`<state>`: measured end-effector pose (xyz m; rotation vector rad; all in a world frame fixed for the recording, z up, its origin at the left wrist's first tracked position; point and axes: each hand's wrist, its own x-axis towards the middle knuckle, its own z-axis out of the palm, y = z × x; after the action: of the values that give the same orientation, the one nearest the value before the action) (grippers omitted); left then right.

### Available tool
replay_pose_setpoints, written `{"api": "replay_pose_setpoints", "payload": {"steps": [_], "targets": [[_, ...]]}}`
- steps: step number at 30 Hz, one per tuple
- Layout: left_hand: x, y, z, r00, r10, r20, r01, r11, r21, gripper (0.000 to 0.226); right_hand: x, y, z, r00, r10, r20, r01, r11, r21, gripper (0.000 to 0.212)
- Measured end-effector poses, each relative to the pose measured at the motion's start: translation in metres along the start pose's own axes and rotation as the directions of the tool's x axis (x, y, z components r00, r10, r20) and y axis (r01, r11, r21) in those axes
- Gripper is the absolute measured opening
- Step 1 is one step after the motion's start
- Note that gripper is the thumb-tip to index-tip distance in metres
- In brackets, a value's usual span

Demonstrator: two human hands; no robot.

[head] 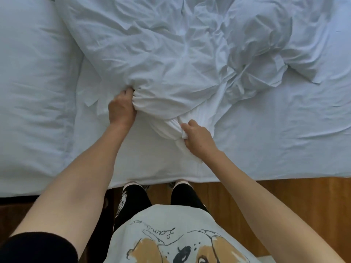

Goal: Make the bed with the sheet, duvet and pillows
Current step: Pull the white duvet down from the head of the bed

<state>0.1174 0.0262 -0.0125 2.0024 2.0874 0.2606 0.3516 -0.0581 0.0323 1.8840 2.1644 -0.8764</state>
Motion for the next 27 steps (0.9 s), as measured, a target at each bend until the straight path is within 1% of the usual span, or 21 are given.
{"api": "replay_pose_setpoints", "payload": {"steps": [2, 3, 4, 5, 7, 9, 12, 14, 17, 19, 20, 21, 22, 25, 27], "targets": [[-0.002, -0.002, -0.01, 0.999, 0.033, 0.008, -0.033, 0.999, 0.002, 0.009, -0.002, -0.006, 0.008, 0.999, 0.039, 0.026, -0.038, 0.999, -0.039, 0.028], [-0.006, -0.005, -0.016, 0.999, 0.048, 0.011, -0.048, 0.999, -0.006, 0.008, -0.003, -0.008, 0.012, 0.998, 0.049, 0.04, -0.046, 0.997, -0.065, 0.039], [-0.011, -0.008, -0.021, 0.998, 0.059, 0.015, -0.059, 0.998, -0.014, 0.009, -0.004, -0.011, 0.016, 0.997, 0.063, 0.033, -0.061, 0.995, -0.075, 0.055], [-0.015, -0.013, -0.028, 0.998, 0.064, 0.028, -0.064, 0.998, -0.014, 0.011, -0.006, -0.015, 0.019, 0.997, 0.073, -0.002, -0.073, 0.995, -0.062, 0.071], [-0.022, -0.023, -0.044, 0.996, 0.066, 0.051, -0.068, 0.998, 0.019, 0.015, -0.005, -0.024, 0.02, 0.988, 0.051, -0.145, -0.052, 0.999, -0.004, 0.095], [-0.027, -0.027, -0.062, 0.996, 0.073, 0.056, -0.076, 0.996, 0.045, 0.017, 0.003, -0.034, 0.017, 0.966, -0.005, -0.257, 0.002, 1.0, -0.013, 0.109], [-0.037, -0.023, -0.091, 0.987, 0.149, 0.052, -0.152, 0.987, 0.049, 0.024, 0.022, -0.054, 0.005, 0.954, -0.11, -0.279, 0.098, 0.993, -0.059, 0.116], [-0.045, -0.022, -0.11, 0.971, 0.238, 0.031, -0.239, 0.969, 0.055, 0.03, 0.033, -0.071, -0.006, 0.941, -0.175, -0.29, 0.151, 0.983, -0.102, 0.112], [-0.06, -0.027, -0.137, 0.946, 0.324, -0.008, -0.323, 0.945, 0.055, 0.03, 0.049, -0.096, -0.025, 0.894, -0.281, -0.348, 0.239, 0.958, -0.159, 0.09], [-0.07, -0.032, -0.148, 0.934, 0.354, -0.055, -0.35, 0.934, 0.065, 0.017, 0.06, -0.11, -0.036, 0.835, -0.378, -0.4, 0.338, 0.926, -0.171, 0.059], [-0.075, -0.034, -0.151, 0.931, 0.357, -0.072, -0.353, 0.933, 0.068, 0.01, 0.062, -0.116, -0.041, 0.82, -0.407, -0.402, 0.372, 0.913, -0.165, 0.041], [-0.08, -0.037, -0.151, 0.934, 0.345, -0.092, -0.341, 0.938, 0.056, 0.015, 0.063, -0.12, -0.045, 0.825, -0.429, -0.368, 0.397, 0.903, -0.162, 0.028], [-0.085, -0.04, -0.147, 0.937, 0.331, -0.11, -0.328, 0.944, 0.043, 0.021, 0.062, -0.123, -0.047, 0.838, -0.445, -0.316, 0.413, 0.895, -0.166, 0.022], [-0.097, -0.047, -0.128, 0.966, 0.228, -0.125, -0.234, 0.972, -0.038, 0.032, 0.051, -0.122, -0.053, 0.891, -0.416, -0.185, 0.383, 0.904, -0.19, 0.015], [-0.105, -0.052, -0.11, 0.978, 0.161, -0.129, -0.172, 0.982, -0.076, 0.032, 0.045, -0.119, -0.056, 0.922, -0.375, -0.096, 0.346, 0.91, -0.228, 0.012]]}}
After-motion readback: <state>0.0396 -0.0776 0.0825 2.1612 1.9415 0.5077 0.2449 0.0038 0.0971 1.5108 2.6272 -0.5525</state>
